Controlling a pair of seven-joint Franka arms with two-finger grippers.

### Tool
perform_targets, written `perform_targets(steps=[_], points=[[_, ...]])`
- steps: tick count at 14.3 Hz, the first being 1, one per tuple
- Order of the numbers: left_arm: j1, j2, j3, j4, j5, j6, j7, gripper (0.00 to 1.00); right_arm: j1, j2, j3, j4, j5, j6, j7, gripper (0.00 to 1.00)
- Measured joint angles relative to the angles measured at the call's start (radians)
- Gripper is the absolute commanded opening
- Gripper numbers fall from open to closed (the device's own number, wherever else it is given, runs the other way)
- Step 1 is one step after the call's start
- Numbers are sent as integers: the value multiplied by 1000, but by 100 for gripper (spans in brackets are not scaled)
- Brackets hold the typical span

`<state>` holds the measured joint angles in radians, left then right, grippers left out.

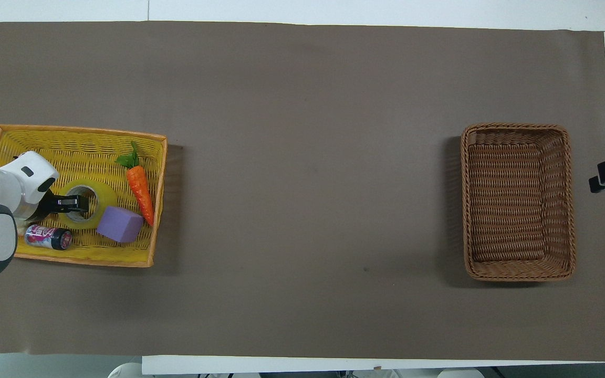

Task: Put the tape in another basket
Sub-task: 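Lower the left gripper onto the yellow tape roll and grasp its rim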

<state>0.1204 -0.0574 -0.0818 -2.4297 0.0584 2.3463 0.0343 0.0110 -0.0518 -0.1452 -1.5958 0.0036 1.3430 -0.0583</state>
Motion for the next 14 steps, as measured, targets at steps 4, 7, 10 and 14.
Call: perform_targets(steps=[4,7,10,14], points=[[-1,36,0,-3,0,42,1,57,0,0,0,0,0,0,0,100],[-1,55,0,-3,0,56,5,57,0,0,0,0,0,0,0,100],[0,56,1,-4,0,56,15,49,0,0,0,0,0,0,0,100],[0,56,0,-4,-2,56,21,0,0,0,0,0,0,0,0,100]])
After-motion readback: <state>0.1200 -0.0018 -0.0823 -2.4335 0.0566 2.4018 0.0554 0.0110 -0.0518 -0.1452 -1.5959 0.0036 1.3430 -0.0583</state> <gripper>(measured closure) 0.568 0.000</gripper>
